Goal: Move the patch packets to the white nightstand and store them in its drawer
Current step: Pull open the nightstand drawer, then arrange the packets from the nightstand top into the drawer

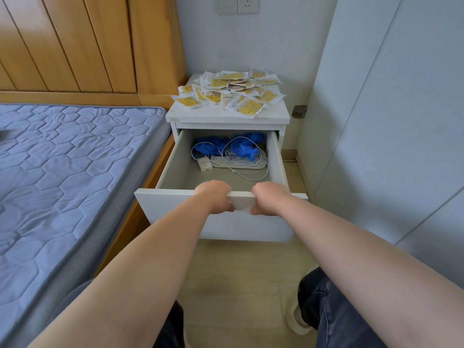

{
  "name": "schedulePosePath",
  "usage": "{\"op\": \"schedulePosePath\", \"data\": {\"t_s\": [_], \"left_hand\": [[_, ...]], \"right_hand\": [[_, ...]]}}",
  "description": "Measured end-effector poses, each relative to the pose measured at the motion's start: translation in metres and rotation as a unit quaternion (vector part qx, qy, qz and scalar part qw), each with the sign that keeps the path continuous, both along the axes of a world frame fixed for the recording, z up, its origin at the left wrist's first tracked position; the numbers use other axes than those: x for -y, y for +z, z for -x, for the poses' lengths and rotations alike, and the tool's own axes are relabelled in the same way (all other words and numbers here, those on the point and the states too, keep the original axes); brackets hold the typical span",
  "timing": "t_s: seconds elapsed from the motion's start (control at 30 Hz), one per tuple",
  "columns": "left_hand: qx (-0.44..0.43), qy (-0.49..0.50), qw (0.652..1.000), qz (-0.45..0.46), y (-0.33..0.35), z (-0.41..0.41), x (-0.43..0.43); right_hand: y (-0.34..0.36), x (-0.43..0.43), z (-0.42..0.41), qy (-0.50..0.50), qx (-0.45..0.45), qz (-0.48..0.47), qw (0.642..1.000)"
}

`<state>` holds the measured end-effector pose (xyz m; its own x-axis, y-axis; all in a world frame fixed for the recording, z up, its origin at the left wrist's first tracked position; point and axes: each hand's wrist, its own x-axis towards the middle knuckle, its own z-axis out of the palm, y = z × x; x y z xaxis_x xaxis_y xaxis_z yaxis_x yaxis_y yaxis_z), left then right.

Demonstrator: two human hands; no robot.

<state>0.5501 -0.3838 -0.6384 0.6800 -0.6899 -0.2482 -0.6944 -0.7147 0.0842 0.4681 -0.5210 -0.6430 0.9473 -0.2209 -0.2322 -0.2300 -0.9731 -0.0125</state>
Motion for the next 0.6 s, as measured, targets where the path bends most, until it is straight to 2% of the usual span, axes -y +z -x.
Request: {"op": "schedulePosePath", "data": {"t_s": [0.1, 0.17, 0.23, 0.3, 0.37, 0.5, 0.6], "left_hand": [[-0.079, -0.01, 0.997, -0.012, 0.012, -0.009, -0.001], [-0.143, -0.022, 0.989, -0.01, 0.028, -0.019, -0.001], [-0.201, -0.023, 0.979, 0.023, 0.046, -0.031, 0.002], [-0.235, -0.015, 0.969, 0.07, 0.06, -0.043, 0.008], [-0.231, -0.005, 0.966, 0.116, 0.067, -0.055, 0.016], [-0.194, 0.021, 0.962, 0.192, 0.071, -0.079, 0.034], [-0.151, 0.053, 0.956, 0.247, 0.072, -0.1, 0.052]], "right_hand": [[0.014, 0.009, -0.006, -0.003, -0.058, -0.073, 0.996], [0.033, 0.021, -0.012, -0.021, -0.073, -0.198, 0.977], [0.053, 0.03, -0.018, -0.057, -0.049, -0.328, 0.942], [0.066, 0.037, -0.029, -0.085, 0.001, -0.384, 0.919], [0.072, 0.042, -0.042, -0.104, 0.039, -0.378, 0.919], [0.073, 0.056, -0.073, -0.11, 0.097, -0.306, 0.941], [0.077, 0.073, -0.1, -0.125, 0.162, -0.274, 0.94]]}}
